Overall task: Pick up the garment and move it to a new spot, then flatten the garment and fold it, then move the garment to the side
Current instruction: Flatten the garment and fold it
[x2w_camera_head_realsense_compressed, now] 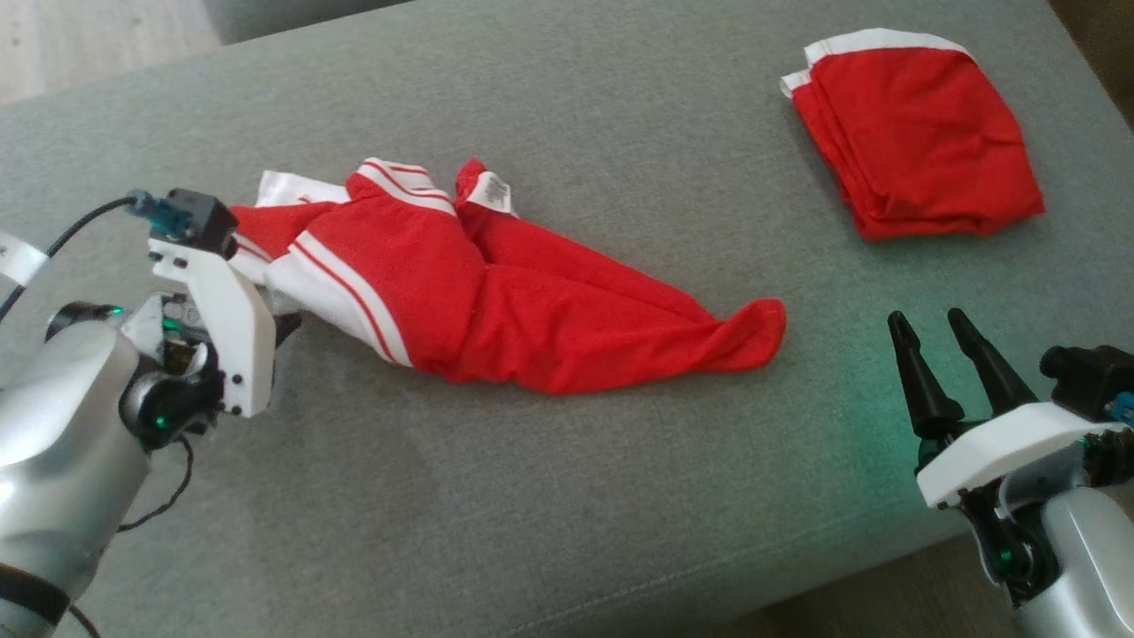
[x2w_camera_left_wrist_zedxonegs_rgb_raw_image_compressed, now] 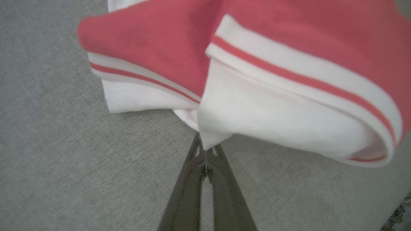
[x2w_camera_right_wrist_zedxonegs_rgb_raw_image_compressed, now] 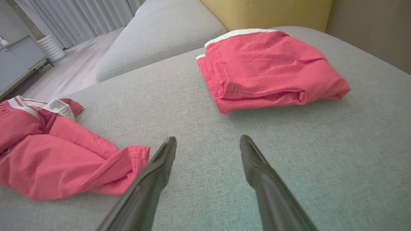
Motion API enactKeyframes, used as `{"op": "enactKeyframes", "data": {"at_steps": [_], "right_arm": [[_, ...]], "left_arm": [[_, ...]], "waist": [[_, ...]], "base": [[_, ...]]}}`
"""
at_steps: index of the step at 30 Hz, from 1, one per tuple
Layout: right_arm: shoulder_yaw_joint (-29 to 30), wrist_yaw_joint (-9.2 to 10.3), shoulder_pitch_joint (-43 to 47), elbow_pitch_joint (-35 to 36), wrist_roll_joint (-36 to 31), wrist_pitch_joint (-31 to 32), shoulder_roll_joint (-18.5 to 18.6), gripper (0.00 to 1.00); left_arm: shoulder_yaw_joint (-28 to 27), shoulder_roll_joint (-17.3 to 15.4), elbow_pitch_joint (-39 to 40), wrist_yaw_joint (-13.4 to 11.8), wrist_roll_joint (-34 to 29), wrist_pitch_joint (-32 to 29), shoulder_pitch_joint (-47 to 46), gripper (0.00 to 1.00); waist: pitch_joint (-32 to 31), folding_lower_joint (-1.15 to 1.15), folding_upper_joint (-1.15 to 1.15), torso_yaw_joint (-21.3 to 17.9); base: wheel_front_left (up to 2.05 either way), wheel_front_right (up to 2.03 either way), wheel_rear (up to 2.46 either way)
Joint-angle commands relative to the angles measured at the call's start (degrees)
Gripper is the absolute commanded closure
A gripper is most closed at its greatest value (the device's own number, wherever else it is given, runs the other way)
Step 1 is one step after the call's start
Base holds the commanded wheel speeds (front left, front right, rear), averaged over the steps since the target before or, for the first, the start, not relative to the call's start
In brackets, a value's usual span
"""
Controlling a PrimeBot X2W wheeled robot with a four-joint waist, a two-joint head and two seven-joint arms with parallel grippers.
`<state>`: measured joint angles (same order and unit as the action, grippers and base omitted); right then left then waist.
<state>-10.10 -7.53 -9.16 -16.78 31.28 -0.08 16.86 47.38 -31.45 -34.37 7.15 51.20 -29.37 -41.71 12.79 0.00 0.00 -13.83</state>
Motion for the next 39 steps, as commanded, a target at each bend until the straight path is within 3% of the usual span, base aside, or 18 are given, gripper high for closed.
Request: {"op": "enactKeyframes", "data": {"at_steps": [1, 10, 22, 26, 31, 35, 36, 37, 39], "right_arm": [[-0.4, 0.04, -1.8, 1.4, 0.4, -0.5, 1.4, 0.00], [-0.4, 0.04, -0.7, 1.0, 0.0, 0.3, 1.5, 0.00], [1.0, 0.04, 2.7, 0.9, -0.2, 3.3, 1.1, 0.00], [1.2, 0.04, 3.4, 1.4, -0.3, 4.9, 1.1, 0.00], [1.4, 0.04, 3.9, 2.3, -0.3, 6.8, 1.2, 0.00], [1.7, 0.04, 3.9, 2.9, -0.5, 7.5, 1.0, 0.00], [1.8, 0.04, 3.9, 2.9, -0.5, 7.6, 1.0, 0.00], [1.8, 0.04, 4.0, 2.9, -0.6, 7.6, 0.9, 0.00], [1.8, 0.04, 4.1, 3.0, -0.6, 7.7, 0.9, 0.00]], "left_arm": [[-1.9, -3.0, 1.7, 0.3, 0.8, 0.6, -4.1, 1.00], [3.9, -4.9, 7.4, 0.3, 5.8, -0.3, -5.0, 1.00], [6.0, -12.7, 19.0, 0.1, 17.9, -14.7, -2.9, 1.00], [6.9, -16.5, 24.8, -2.2, 22.6, -21.2, 0.3, 1.00], [7.8, -20.9, 29.7, -6.5, 27.0, -24.8, 6.1, 1.00], [7.6, -21.0, 29.0, -9.3, 28.7, -21.4, 10.5, 1.00], [7.2, -20.4, 28.3, -9.4, 28.7, -19.9, 11.0, 0.25], [7.0, -19.8, 27.7, -9.5, 28.7, -18.8, 11.3, 0.00], [6.5, -19.2, 26.9, -9.1, 28.2, -17.0, 11.4, 0.00]], "waist": [[-0.5, 0.00, 0.00, 0.7], [-4.1, 0.00, 0.00, 5.5], [-8.0, 0.00, 0.00, 11.2], [-8.4, 0.00, 0.00, 12.3], [-8.2, 0.00, 0.00, 12.4], [-7.3, 0.00, 0.00, 11.6], [-7.2, 0.00, 0.00, 11.5], [-7.2, 0.00, 0.00, 11.5], [-7.2, 0.00, 0.00, 11.4]], "base": [[0.00, 0.00, 0.00], [0.00, 0.00, 0.00], [0.00, 0.00, 0.00], [0.00, 0.00, 0.00], [0.00, 0.00, 0.00], [0.00, 0.00, 0.00], [0.00, 0.00, 0.00], [0.00, 0.00, 0.00], [0.00, 0.00, 0.00]]}}
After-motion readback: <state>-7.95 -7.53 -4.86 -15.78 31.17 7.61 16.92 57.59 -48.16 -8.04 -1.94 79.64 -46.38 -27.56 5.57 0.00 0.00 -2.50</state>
